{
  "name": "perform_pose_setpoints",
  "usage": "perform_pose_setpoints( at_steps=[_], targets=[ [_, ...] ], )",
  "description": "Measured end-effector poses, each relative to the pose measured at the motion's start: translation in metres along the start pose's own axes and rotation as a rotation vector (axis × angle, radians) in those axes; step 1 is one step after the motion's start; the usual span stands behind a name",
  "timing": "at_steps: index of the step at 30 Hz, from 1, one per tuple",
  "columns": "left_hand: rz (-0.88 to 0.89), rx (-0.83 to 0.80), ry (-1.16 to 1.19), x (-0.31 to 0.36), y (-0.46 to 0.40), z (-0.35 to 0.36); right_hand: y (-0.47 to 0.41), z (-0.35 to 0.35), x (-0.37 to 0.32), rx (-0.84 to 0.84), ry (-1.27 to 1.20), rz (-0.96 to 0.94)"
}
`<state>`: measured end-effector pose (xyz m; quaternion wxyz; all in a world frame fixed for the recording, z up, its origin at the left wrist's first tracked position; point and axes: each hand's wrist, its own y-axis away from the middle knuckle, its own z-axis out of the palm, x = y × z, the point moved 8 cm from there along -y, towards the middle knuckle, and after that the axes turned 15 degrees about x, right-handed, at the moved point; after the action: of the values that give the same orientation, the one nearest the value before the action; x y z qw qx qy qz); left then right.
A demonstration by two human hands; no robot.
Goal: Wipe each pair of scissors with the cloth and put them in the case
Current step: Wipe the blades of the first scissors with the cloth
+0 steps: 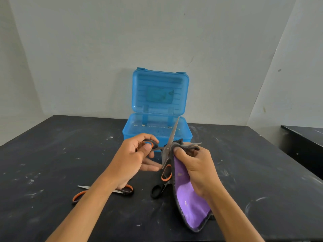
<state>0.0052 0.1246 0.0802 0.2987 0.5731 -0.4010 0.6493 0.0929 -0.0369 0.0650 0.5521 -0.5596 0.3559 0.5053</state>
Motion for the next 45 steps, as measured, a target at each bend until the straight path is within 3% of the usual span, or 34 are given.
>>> perform_pose_setpoints(
  at_steps=[7, 17, 22, 25, 31, 35, 38, 42, 45],
  targets=[
    [0.034, -0.022, -0.062, 0.003, 0.001, -0.001, 0.001, 0.001, -0.002, -0.053, 0.051, -0.029],
    [0.016, -0.042, -0.04, -0.003, 0.0, 0.0, -0.007, -0.005, 0.018, 0.062, 0.038, 0.066],
    [0.023, -0.03, -0.006, -0.008, 0.0, -0.003, -0.002, 0.0, 0.013, -0.015, 0.006, 0.048],
    [0.03, -0.04, 0.008, -0.008, 0.0, -0.003, -0.008, -0.005, 0.016, 0.055, 0.065, 0.031],
    [0.058, -0.042, 0.013, -0.005, -0.002, 0.003, -0.005, 0.0, 0.016, 0.035, -0.075, 0.076],
    [0.055, -0.059, 0.019, -0.006, -0.002, 0.003, -0.01, -0.006, 0.012, 0.087, 0.071, -0.031],
    [0.04, -0.075, 0.036, -0.008, -0.001, 0.003, -0.012, -0.009, 0.016, 0.1, 0.072, -0.009],
    [0.07, -0.07, -0.001, -0.009, -0.001, 0.001, -0.008, -0.008, 0.016, 0.029, 0.009, 0.004],
    [0.061, -0.091, -0.027, -0.013, -0.001, 0.0, -0.009, -0.01, 0.013, -0.001, 0.121, -0.051]
  ],
)
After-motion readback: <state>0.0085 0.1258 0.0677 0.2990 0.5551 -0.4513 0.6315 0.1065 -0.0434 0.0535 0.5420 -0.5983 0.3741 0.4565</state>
